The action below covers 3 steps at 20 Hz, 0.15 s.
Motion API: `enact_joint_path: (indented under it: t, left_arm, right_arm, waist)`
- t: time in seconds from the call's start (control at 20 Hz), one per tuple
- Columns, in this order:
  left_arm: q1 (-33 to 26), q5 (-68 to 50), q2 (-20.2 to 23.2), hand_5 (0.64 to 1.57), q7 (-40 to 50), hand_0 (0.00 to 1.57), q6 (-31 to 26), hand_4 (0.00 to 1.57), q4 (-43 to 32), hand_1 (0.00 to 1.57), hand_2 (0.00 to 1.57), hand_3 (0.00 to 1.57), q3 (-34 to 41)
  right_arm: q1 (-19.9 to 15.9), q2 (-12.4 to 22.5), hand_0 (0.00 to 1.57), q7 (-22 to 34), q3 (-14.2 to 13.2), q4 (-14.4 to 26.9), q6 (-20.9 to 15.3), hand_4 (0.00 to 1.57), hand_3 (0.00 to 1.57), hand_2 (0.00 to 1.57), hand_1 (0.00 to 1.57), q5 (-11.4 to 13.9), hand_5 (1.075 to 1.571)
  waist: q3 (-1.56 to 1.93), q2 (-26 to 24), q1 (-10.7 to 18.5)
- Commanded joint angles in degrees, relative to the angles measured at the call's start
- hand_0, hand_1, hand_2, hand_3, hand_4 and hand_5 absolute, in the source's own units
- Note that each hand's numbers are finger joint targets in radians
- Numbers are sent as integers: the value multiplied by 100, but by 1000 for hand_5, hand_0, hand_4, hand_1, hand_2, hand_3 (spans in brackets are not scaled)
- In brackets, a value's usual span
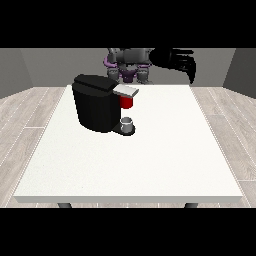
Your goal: Insert the coffee pod into the coffee machine and close the lid
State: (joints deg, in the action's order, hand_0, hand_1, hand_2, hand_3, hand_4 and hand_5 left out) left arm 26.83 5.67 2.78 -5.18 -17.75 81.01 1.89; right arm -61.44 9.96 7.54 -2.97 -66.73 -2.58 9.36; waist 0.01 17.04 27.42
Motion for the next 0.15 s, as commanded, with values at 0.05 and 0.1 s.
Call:
enact_joint_path:
  t: [0.05,0.1]
  left_arm:
    - [-640,77,77,1571,-471,0,193,266,-314,0,0,0,226]
    - [-403,-287,411,1571,-152,0,-136,266,-239,0,0,0,537]
  right_arm:
    - [577,-856,0,-395,579,-220,-73,263,0,0,0,36,1571]
    - [668,-790,0,-658,510,-111,8,259,0,0,0,-22,1571]
  waist:
    - [-4,-431,-626]
    - [-2,-439,-659]
